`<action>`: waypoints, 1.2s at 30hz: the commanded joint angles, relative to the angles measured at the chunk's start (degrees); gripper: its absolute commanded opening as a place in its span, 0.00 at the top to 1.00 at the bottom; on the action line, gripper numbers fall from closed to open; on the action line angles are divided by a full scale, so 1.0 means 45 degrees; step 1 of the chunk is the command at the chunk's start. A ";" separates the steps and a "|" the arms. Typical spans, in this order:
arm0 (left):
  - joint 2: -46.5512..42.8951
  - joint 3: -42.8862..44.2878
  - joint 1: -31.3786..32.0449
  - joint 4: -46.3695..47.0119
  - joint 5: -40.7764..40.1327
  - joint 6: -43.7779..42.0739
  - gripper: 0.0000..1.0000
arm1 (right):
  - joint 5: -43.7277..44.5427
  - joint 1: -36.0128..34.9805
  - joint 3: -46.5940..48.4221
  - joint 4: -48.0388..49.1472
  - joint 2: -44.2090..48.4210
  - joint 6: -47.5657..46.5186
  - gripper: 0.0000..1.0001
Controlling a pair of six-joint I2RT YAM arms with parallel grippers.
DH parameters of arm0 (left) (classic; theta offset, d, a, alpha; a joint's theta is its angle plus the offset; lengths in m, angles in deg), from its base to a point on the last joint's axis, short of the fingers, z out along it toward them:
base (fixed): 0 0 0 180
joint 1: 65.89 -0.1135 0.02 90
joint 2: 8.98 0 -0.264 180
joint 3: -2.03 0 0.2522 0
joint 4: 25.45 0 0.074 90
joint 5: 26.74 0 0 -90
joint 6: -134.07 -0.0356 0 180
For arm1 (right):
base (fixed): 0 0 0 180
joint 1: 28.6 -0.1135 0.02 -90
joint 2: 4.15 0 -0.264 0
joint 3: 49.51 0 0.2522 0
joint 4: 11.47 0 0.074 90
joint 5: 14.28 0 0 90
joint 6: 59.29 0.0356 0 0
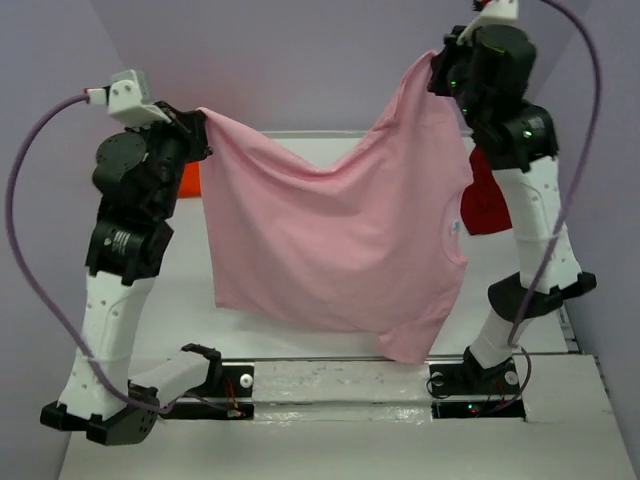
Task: Fold and stack the t-shirts
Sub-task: Flatten the tshirt out, then fold the tshirt
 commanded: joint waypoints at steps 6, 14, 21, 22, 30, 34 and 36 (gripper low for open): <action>0.3203 -0.5700 -0.1747 0.5148 -0.0579 0.0235 1.00 | 0.1460 0.1104 -1.0153 0.6153 -0.0432 0.0222 1.00; 0.9350 -0.5376 -0.2120 0.5956 -0.0777 0.0100 1.00 | 0.1461 0.1223 -1.2157 0.7898 -0.2970 0.0789 1.00; 1.2055 -0.3029 -0.2413 0.4645 0.0532 0.0237 1.00 | 0.1227 0.1340 -1.2078 0.8211 -0.4183 0.0614 1.00; 1.2153 -0.2911 -0.2433 0.4586 0.0649 0.0217 1.00 | 0.1110 0.1340 -1.2020 0.8211 -0.4184 0.0594 1.00; 1.1473 -0.2753 -0.2609 0.3904 0.0591 0.0061 1.00 | 0.1090 0.1340 -1.2760 0.7606 -0.2936 0.0769 1.00; 1.0729 -0.2462 -0.2881 0.2753 0.1351 0.0100 1.00 | 0.0837 0.1340 -1.3619 0.7023 -0.1802 0.0926 1.00; 1.0611 -0.1782 -0.2941 0.1392 0.1492 0.0158 1.00 | 0.0718 0.1340 -1.3427 0.6029 -0.1743 0.1158 1.00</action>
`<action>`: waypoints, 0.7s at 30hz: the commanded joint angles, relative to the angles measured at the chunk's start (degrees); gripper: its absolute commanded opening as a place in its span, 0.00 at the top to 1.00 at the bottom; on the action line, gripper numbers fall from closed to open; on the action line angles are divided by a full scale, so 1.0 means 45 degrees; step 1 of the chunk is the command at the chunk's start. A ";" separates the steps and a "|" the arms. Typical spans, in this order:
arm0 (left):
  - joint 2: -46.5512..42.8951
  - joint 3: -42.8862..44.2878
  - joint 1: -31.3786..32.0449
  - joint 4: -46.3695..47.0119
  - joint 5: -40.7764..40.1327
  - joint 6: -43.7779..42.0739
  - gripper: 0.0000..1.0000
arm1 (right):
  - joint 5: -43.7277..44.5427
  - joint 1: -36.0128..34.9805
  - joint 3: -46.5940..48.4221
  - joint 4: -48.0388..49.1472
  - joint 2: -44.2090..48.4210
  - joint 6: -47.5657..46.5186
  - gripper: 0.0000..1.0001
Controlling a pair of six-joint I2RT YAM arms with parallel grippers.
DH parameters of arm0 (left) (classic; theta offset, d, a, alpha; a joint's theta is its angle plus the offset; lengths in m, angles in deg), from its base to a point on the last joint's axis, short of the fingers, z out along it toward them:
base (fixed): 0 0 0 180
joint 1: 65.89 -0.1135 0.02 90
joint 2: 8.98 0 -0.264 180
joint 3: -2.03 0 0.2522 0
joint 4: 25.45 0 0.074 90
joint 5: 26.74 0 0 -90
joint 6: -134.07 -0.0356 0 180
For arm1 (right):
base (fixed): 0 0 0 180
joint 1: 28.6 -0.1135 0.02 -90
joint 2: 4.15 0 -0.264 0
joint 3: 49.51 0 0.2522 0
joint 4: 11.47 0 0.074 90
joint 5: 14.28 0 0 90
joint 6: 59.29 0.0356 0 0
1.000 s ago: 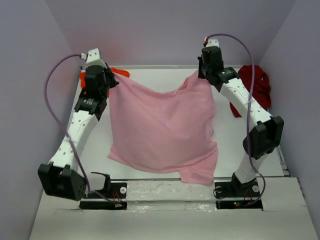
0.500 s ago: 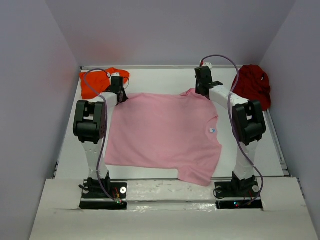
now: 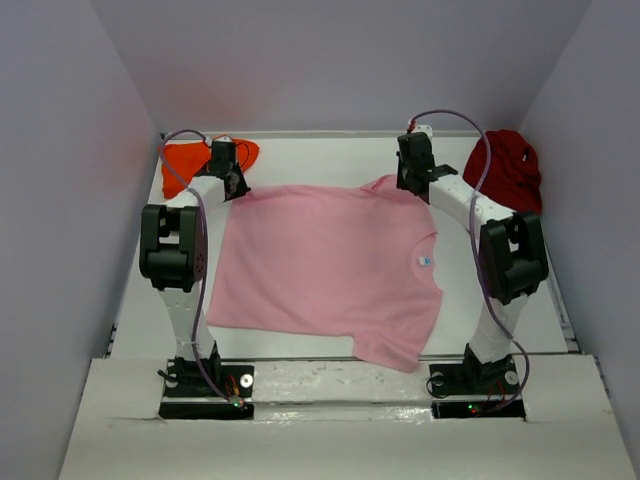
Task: Fold and stack the t-shirts
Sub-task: Fold the tshirt
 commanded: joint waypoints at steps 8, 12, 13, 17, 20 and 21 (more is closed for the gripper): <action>-0.3875 0.0055 -0.0348 -0.2117 0.1065 0.0355 1.00 | -0.0702 0.0005 -0.2533 -0.1138 0.3625 0.1125 1.00; -0.4657 -0.1059 -0.0387 -0.1746 0.1670 0.0433 1.00 | -0.1189 0.0005 -0.3530 -0.1255 0.4272 0.1437 1.00; -0.4735 -0.1293 -0.0406 -0.1707 0.1652 0.0433 1.00 | -0.1365 0.0005 -0.3899 -0.1275 0.4390 0.1515 1.00; -0.4679 -0.2212 -0.0445 -0.1492 0.1983 0.0491 1.00 | -0.1737 0.0005 -0.4603 -0.1275 0.4684 0.1711 1.00; -0.4076 -0.2350 -0.0523 -0.1647 0.2743 0.0627 1.00 | -0.2204 0.0005 -0.4936 -0.1333 0.4762 0.1808 1.00; -0.3918 -0.2331 -0.0524 -0.1725 0.2920 0.0647 1.00 | -0.2284 0.0005 -0.5034 -0.1334 0.4762 0.1867 1.00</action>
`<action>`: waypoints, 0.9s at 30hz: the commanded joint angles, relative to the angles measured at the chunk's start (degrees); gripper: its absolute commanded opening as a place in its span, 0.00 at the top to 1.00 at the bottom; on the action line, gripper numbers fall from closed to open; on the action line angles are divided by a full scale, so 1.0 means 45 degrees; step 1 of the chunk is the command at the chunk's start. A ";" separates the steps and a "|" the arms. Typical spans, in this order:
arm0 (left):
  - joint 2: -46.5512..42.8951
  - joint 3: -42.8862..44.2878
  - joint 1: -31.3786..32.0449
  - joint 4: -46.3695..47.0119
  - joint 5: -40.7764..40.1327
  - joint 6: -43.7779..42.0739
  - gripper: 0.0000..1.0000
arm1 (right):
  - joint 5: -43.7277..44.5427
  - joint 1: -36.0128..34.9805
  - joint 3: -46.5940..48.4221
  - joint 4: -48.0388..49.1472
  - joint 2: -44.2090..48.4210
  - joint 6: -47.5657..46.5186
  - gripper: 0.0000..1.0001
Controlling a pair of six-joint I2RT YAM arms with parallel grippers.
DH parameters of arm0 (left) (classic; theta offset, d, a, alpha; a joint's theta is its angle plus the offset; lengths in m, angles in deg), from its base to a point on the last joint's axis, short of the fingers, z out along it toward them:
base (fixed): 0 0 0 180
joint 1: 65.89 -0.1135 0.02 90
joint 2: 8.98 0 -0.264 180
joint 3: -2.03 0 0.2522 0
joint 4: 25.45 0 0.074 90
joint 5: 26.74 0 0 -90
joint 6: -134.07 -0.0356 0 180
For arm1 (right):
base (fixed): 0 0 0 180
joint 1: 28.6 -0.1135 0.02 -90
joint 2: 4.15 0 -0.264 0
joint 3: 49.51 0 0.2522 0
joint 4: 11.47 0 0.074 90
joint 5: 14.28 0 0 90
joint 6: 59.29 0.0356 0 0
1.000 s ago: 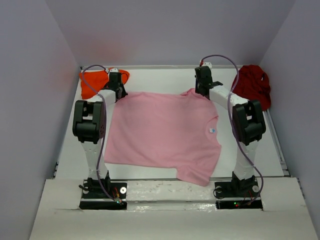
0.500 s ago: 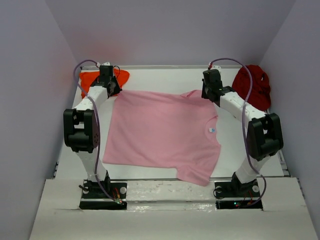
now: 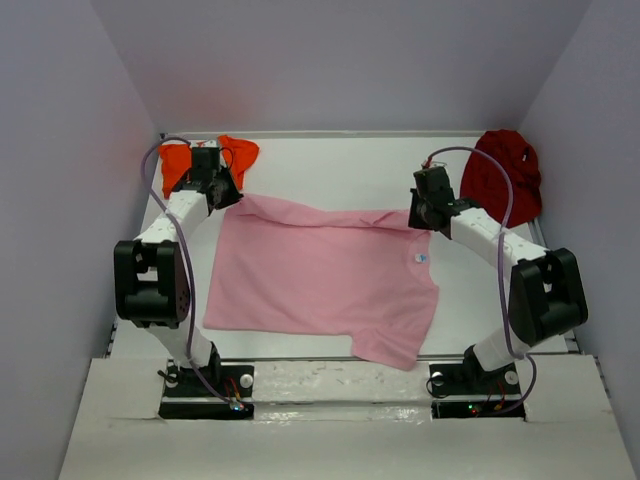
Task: Fold and stack the t-shirts
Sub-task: Fold the tshirt
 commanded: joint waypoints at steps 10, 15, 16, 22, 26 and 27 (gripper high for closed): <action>0.0759 -0.0774 -0.0257 -0.0459 0.1373 0.0532 1.00 | -0.0961 0.0005 -0.1095 -0.0027 0.0888 0.0489 1.00; -0.0099 -0.1981 -0.0374 -0.0363 0.1646 0.0786 1.00 | -0.1019 0.0005 -0.1252 0.0031 0.1044 0.0548 1.00; -0.0449 -0.2121 -0.0452 -0.0343 0.1724 0.0787 1.00 | -0.1019 0.0005 -0.1310 0.0070 0.1064 0.0548 1.00; -0.1857 -0.2728 -0.0628 -0.0810 0.1571 0.0865 1.00 | -0.1136 0.0005 -0.1330 0.0168 0.0908 0.0625 1.00; -0.2754 -0.2708 -0.0648 -0.1474 0.0789 0.0631 1.00 | -0.1214 0.0005 -0.1389 0.0207 0.1025 0.0626 1.00; -0.2951 -0.2708 -0.0648 -0.1611 0.0672 0.0573 1.00 | -0.1118 0.0005 -0.1447 0.0207 0.1102 0.0626 1.00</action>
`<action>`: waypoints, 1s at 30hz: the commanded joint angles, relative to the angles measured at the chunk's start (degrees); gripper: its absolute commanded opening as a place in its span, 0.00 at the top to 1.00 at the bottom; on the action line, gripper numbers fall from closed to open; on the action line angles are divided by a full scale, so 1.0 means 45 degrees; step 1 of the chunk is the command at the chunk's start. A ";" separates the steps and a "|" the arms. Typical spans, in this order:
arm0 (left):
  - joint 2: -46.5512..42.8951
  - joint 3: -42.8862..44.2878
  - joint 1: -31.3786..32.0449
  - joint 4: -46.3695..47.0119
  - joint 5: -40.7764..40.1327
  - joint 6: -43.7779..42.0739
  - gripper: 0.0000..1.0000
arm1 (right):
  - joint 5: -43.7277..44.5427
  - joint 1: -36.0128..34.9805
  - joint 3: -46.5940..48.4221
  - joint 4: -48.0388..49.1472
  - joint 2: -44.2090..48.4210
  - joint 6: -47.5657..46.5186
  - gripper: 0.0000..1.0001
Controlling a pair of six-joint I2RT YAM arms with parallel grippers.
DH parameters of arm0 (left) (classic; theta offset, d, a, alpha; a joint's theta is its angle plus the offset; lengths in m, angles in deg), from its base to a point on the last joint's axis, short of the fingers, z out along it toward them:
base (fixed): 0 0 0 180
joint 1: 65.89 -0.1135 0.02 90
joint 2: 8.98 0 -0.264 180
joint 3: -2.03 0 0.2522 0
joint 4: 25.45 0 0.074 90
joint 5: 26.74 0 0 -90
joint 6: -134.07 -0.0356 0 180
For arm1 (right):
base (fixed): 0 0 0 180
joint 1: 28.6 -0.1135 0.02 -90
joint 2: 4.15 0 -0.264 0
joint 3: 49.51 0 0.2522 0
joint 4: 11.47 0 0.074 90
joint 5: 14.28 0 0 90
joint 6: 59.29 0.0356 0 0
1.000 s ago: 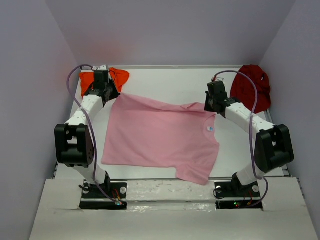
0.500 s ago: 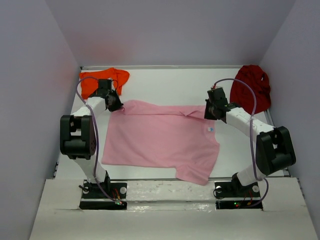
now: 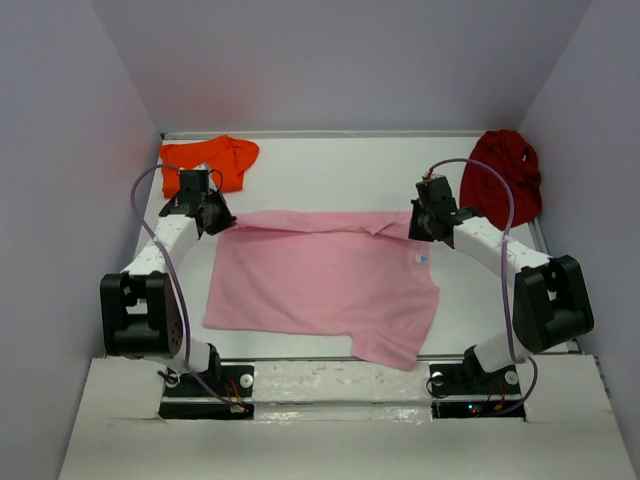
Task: Fold and stack the t-shirts
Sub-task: Fold the tshirt
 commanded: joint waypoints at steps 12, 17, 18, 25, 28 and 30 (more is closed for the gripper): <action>-0.1869 -0.0152 -0.0523 -0.1291 -0.1506 -0.0571 1.00 | -0.0083 0.0005 -0.0326 0.0333 0.0618 0.0130 1.00; -0.1927 -0.0798 -0.0582 -0.1114 -0.1312 -0.0397 1.00 | -0.0004 0.0005 -0.0248 0.0294 0.0638 0.0072 1.00; -0.2063 -0.1070 -0.0563 -0.1037 -0.1040 -0.0260 1.00 | -0.0004 0.0005 -0.0209 0.0294 0.0618 0.0091 1.00; -0.3331 -0.2283 -0.0641 -0.0626 -0.1311 0.0268 0.29 | -0.0024 0.0005 -0.0170 0.0314 0.0521 0.0072 1.00; -0.3782 -0.2245 -0.0680 -0.0782 -0.1545 0.0385 0.22 | -0.0082 0.0005 -0.0267 0.0352 0.0559 0.0111 1.00; -0.4210 -0.2031 -0.0680 -0.0937 -0.1701 0.0443 0.21 | -0.0199 0.0005 -0.0287 0.0392 0.0560 0.0169 1.00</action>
